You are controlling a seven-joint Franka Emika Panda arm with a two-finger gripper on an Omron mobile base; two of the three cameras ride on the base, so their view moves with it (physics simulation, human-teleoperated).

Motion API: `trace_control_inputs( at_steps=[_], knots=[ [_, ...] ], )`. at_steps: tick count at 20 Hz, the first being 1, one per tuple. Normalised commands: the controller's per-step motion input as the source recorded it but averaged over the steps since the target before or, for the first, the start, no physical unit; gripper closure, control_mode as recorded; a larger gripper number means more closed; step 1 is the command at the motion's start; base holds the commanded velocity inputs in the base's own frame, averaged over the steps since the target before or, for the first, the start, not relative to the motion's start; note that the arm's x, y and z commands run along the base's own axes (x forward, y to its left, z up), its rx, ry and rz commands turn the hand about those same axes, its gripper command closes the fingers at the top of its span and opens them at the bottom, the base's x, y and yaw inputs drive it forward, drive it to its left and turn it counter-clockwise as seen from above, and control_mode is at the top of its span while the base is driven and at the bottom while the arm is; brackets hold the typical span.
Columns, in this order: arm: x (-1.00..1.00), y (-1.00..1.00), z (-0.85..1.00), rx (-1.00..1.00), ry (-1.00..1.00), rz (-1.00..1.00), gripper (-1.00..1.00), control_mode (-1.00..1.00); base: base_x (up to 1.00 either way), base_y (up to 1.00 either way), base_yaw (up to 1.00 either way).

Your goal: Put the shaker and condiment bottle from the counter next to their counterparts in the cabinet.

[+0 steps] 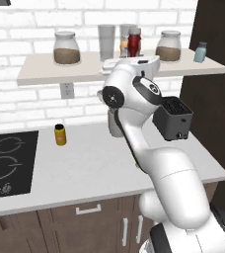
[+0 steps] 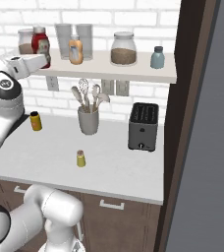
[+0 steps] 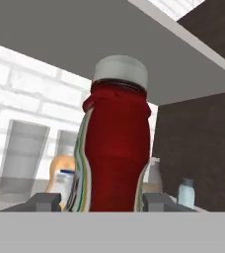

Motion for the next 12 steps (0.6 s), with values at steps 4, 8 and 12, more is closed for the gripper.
trace_control_inputs(
  at_steps=[4,8,12],
  knots=[
    [0.30,0.00,-0.32,0.00,0.00,0.00,1.00,-1.00,0.00,0.00,0.00],
    [0.31,0.00,-0.03,0.00,0.01,0.00,1.00,-1.00,0.00,0.00,0.00],
    [0.35,0.00,0.00,0.00,0.06,0.00,1.00,-1.00,0.00,0.00,0.00]
  ],
)
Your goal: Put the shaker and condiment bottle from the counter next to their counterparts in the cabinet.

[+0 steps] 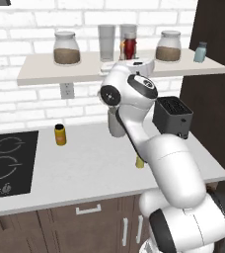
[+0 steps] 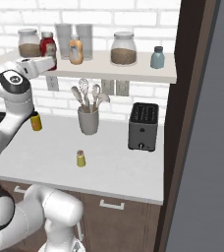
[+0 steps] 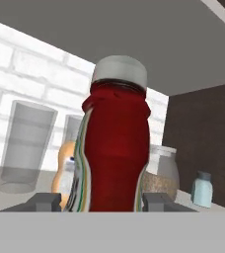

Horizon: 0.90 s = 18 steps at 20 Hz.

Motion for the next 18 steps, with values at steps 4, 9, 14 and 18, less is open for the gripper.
trace_control_inputs(
  at_steps=[4,9,14,18],
  knots=[
    [0.33,0.07,-0.14,-0.02,0.04,0.00,1.00,-1.00,0.00,0.00,0.00],
    [0.27,0.10,-0.18,-0.08,0.00,0.00,1.00,-1.00,0.00,0.00,0.00],
    [0.30,0.03,-0.03,-0.03,0.00,0.00,1.00,-1.00,0.00,0.00,0.00],
    [0.32,0.00,0.00,0.00,0.00,0.00,1.00,-1.00,0.00,0.00,0.00]
  ],
)
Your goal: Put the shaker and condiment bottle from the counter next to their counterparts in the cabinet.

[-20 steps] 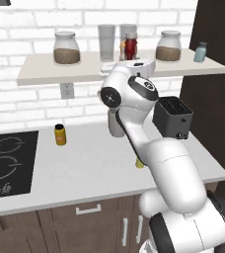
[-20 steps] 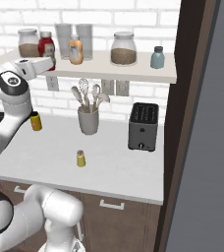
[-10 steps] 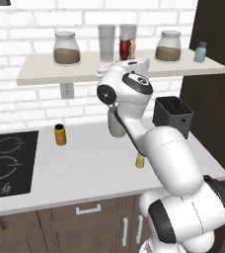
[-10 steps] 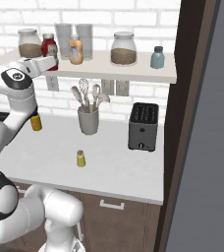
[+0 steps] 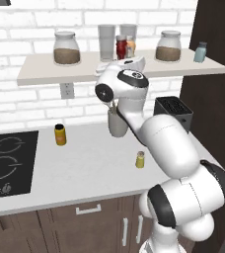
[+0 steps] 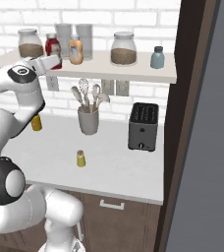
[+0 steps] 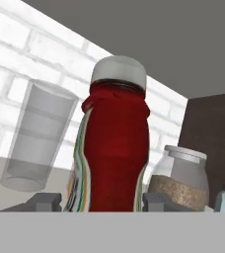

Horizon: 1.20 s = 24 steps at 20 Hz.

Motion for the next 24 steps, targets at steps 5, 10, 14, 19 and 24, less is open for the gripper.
trace_control_inputs(
  at_steps=[5,10,14,19,24],
  knots=[
    [0.13,0.03,-0.02,0.00,0.00,0.00,1.00,-1.00,0.00,0.00,0.00],
    [0.10,0.04,-0.04,0.00,-0.01,0.00,1.00,-1.00,0.00,0.00,0.00],
    [0.18,0.00,-0.06,0.00,-0.01,0.00,1.00,-1.00,0.00,0.00,0.00],
    [0.27,0.00,-0.06,0.00,0.00,0.00,1.00,-1.00,0.00,0.00,0.00],
    [0.25,0.00,-0.03,0.00,0.00,0.00,1.00,-1.00,0.00,0.00,0.00]
  ],
)
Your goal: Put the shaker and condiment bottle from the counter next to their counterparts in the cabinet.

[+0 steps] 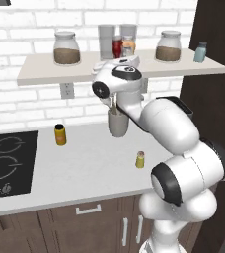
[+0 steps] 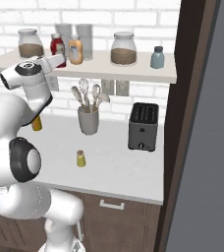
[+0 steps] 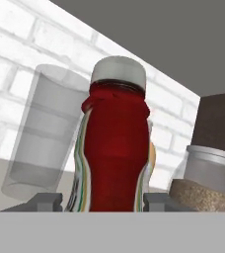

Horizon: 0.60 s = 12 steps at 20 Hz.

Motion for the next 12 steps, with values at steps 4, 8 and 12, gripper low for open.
trace_control_inputs(
  at_steps=[4,8,12],
  knots=[
    [0.17,0.00,-0.03,0.00,0.00,0.00,1.00,-1.00,0.00,0.00,0.00],
    [0.19,0.00,-0.01,0.00,0.00,0.00,1.00,-1.00,0.00,0.00,0.00],
    [0.17,0.00,-0.08,0.00,0.00,0.00,1.00,-1.00,0.00,0.00,0.00]
  ],
)
